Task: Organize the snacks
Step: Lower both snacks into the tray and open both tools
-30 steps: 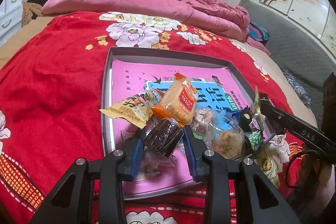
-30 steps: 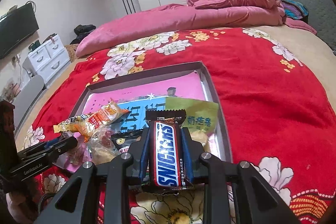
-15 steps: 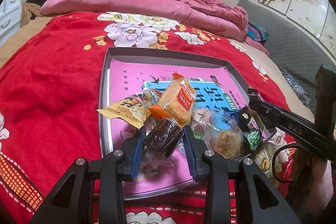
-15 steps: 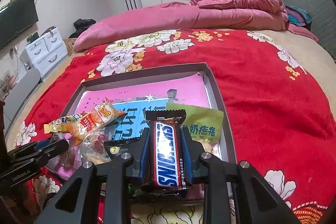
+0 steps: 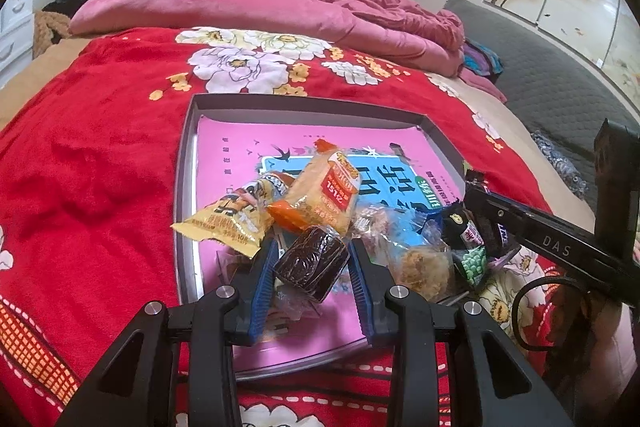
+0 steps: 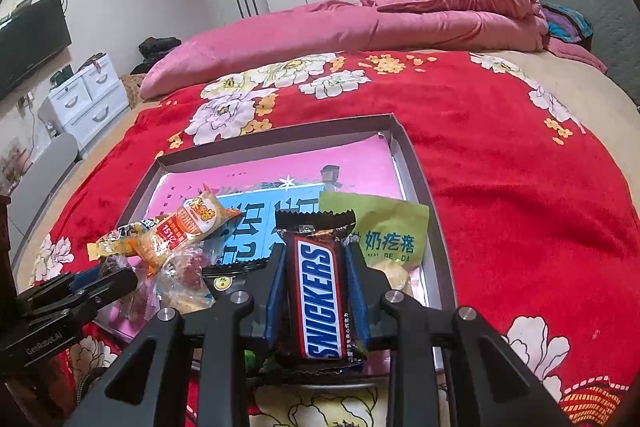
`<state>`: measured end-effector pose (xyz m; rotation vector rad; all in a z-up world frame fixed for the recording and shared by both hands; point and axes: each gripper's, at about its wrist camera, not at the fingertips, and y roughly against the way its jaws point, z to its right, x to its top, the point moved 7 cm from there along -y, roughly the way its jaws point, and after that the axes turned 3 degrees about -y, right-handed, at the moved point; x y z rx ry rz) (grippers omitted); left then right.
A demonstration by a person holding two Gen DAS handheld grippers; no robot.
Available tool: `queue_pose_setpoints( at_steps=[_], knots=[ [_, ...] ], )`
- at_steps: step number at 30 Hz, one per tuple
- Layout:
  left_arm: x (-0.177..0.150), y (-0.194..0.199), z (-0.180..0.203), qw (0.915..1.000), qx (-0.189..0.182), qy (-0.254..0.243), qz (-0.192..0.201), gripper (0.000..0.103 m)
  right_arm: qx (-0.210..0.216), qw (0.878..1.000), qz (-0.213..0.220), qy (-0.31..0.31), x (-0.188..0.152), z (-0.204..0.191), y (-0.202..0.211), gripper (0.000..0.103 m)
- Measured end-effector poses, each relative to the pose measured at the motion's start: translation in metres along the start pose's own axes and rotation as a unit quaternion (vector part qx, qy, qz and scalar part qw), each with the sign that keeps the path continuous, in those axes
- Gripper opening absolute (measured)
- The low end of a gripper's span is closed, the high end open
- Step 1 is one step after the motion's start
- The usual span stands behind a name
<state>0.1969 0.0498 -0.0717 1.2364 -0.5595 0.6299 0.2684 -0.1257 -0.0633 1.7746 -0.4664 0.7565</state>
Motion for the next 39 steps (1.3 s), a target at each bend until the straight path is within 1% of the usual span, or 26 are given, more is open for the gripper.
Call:
queue_pose_setpoints(
  at_steps=[9,15,28,39],
  knots=[
    [0.002,-0.002,0.003,0.9999,-0.005,-0.008,0.005,0.037,0.003,1.0,-0.003,-0.007,-0.004,0.002,0.002,0.03],
    [0.004,-0.004,0.009,0.9997,-0.006,-0.021,0.005,0.037,0.002,1.0,-0.005,-0.011,-0.006,0.004,0.0,0.03],
    [-0.002,-0.015,0.012,0.9995,-0.02,-0.018,-0.016,0.037,0.007,1.0,-0.006,-0.007,-0.003,0.0,-0.006,0.031],
    [-0.004,-0.018,0.012,0.9994,-0.021,-0.021,-0.019,0.037,0.015,1.0,-0.006,-0.018,-0.004,0.0,-0.006,0.034]
  ],
)
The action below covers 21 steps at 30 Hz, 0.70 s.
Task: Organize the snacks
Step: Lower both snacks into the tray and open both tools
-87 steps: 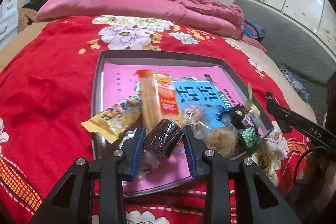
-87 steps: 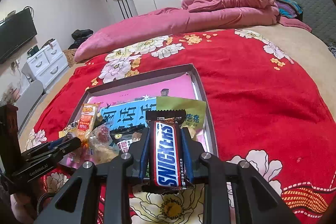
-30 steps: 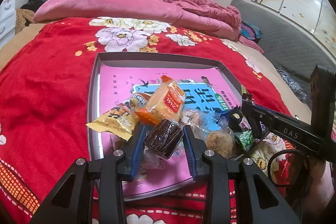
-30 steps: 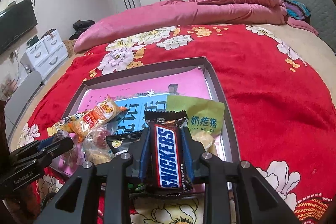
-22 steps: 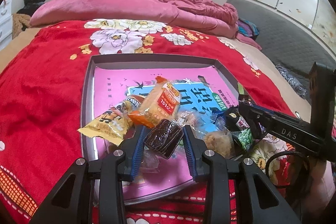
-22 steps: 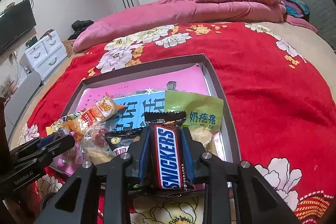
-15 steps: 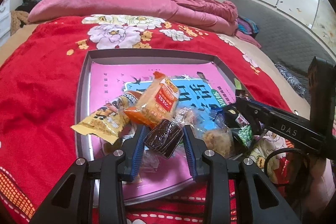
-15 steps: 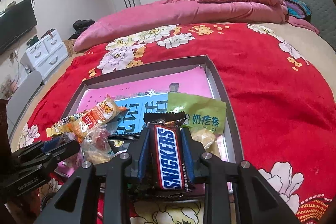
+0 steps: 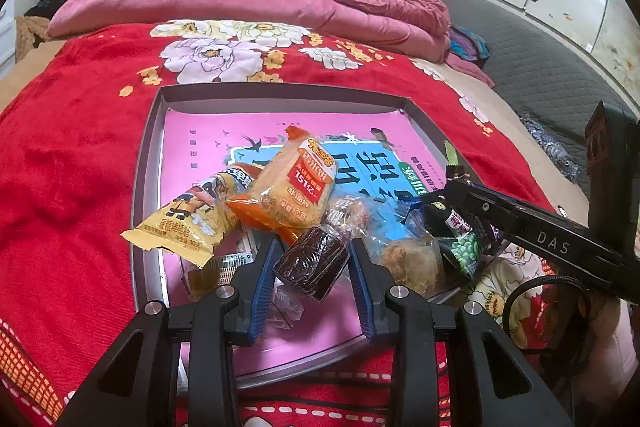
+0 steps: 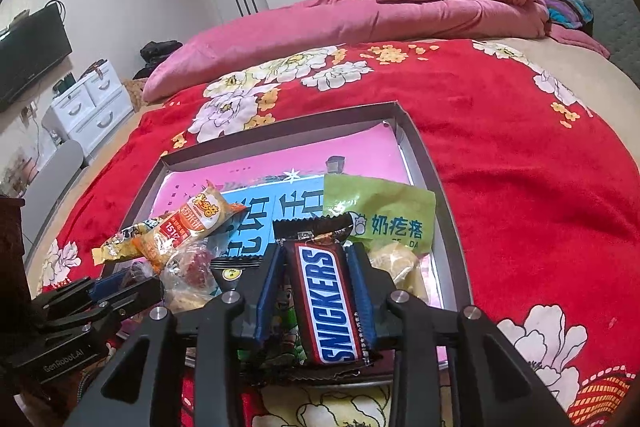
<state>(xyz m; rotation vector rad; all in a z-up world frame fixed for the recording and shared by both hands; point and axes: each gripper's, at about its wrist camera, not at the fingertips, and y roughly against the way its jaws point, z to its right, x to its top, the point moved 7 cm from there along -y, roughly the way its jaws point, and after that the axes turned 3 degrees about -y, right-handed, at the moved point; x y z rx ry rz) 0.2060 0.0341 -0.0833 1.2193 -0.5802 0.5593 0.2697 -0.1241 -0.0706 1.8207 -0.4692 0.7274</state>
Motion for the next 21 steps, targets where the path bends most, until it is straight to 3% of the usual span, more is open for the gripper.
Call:
queue_pose_setpoints(
  at_steps=[4,7,21],
  knots=[
    [-0.0011,-0.0002,0.0013,1.0,0.001,-0.003,-0.001,0.037,0.001,1.0,0.001,-0.001,-0.0002,0.0004,0.0003,0.036],
    [-0.0014,-0.0001,0.002,1.0,0.001,-0.003,-0.002,0.037,0.004,1.0,0.006,0.0,-0.0016,-0.0005,0.0023,0.045],
    [-0.0012,0.0004,-0.0002,1.0,0.005,0.0,-0.001,0.045,-0.001,1.0,0.009,0.004,-0.0054,-0.0022,0.0074,0.048]
  ],
)
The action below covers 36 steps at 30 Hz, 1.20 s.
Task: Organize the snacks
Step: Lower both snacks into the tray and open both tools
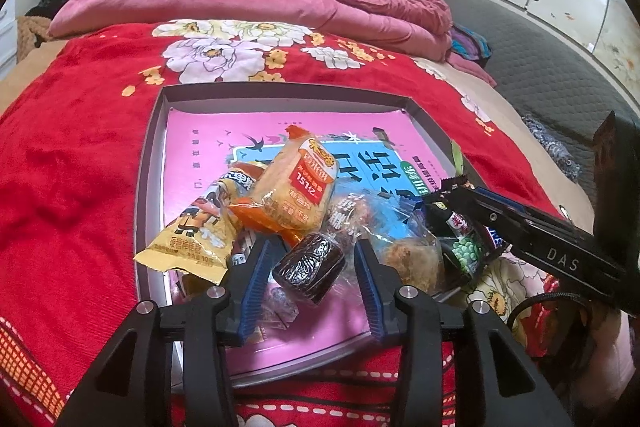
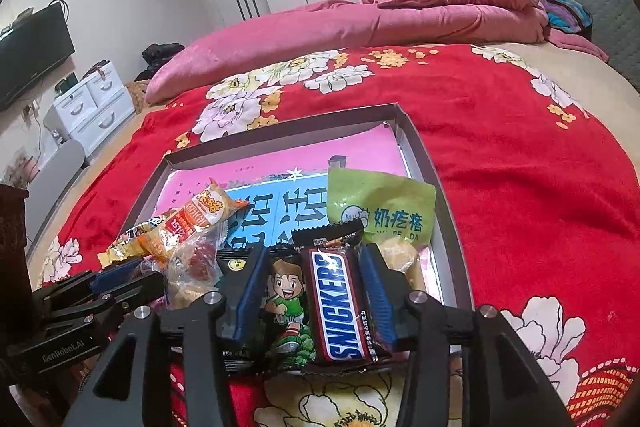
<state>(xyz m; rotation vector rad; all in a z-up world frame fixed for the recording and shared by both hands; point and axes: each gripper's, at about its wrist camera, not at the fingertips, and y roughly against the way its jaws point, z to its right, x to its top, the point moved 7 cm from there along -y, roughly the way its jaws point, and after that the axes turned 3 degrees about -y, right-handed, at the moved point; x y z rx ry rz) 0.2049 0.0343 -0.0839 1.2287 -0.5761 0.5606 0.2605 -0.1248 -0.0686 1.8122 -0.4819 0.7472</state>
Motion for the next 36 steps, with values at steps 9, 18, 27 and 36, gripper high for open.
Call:
queue_pose_setpoints(
  at_steps=[9,18,27,36],
  knots=[
    [0.0,0.002,-0.001,1.0,0.006,-0.002,0.001,0.049,-0.012,1.0,0.005,0.018,-0.002,-0.006,0.003,0.052],
    [0.001,0.006,-0.001,1.0,0.008,-0.002,0.002,0.052,-0.015,1.0,0.008,0.025,-0.002,-0.011,0.005,0.057],
    [0.003,0.011,-0.002,0.9999,0.01,0.002,0.007,0.061,-0.025,0.999,0.02,0.042,-0.003,-0.017,0.012,0.061],
    [0.003,0.014,0.0,0.9999,0.013,-0.003,0.009,0.067,-0.042,0.997,0.032,0.055,-0.002,-0.019,0.018,0.066]
  ],
)
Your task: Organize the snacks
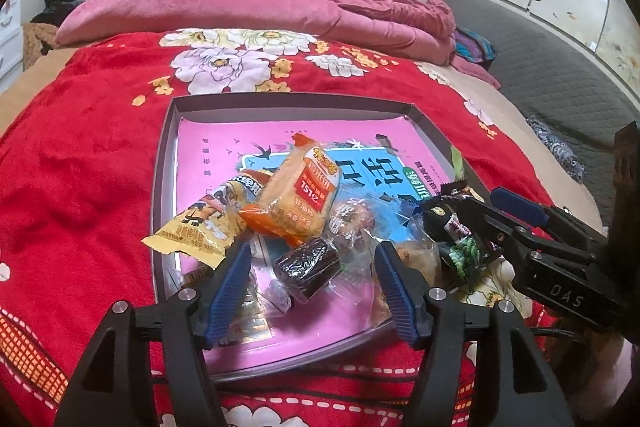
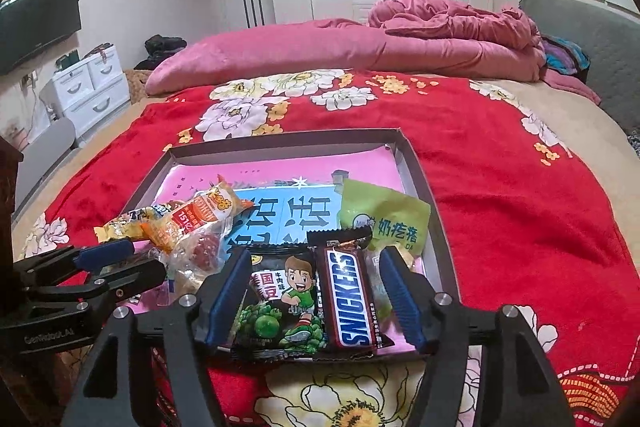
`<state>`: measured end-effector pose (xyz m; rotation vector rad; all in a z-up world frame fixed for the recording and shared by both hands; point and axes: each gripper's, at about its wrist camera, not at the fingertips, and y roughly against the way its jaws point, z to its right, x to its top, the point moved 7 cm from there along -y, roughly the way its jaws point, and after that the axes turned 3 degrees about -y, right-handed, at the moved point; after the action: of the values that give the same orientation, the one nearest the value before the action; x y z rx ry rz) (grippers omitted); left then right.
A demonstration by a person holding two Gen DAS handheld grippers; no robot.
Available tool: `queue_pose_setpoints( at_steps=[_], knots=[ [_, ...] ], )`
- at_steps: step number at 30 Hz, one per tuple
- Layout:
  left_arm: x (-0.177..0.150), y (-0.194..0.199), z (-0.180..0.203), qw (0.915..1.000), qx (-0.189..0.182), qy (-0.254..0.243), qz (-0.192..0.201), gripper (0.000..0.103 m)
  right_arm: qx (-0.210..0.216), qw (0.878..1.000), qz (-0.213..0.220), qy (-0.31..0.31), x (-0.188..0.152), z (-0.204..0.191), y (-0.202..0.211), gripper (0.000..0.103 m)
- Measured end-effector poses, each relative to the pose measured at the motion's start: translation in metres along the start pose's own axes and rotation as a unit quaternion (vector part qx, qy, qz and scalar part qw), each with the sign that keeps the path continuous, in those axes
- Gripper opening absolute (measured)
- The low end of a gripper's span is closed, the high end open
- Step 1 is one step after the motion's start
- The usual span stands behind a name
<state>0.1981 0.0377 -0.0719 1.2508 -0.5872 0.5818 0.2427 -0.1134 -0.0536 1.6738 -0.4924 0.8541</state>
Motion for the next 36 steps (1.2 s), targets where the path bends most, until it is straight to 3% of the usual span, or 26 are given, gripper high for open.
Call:
queue_pose_setpoints(
  at_steps=[12,19,36],
  knots=[
    [0.004,0.011,0.0,0.9997,0.014,-0.003,0.021,0.069,-0.016,1.0,-0.001,-0.003,-0.002,0.006,0.0,0.071],
    [0.004,0.014,0.001,0.9997,0.009,0.001,0.021,0.075,-0.015,1.0,0.002,0.001,-0.004,0.005,0.004,0.073],
    [0.005,0.028,0.002,0.9992,0.007,0.008,0.04,0.078,-0.009,1.0,0.019,-0.003,0.0,0.009,0.017,0.082]
  ],
)
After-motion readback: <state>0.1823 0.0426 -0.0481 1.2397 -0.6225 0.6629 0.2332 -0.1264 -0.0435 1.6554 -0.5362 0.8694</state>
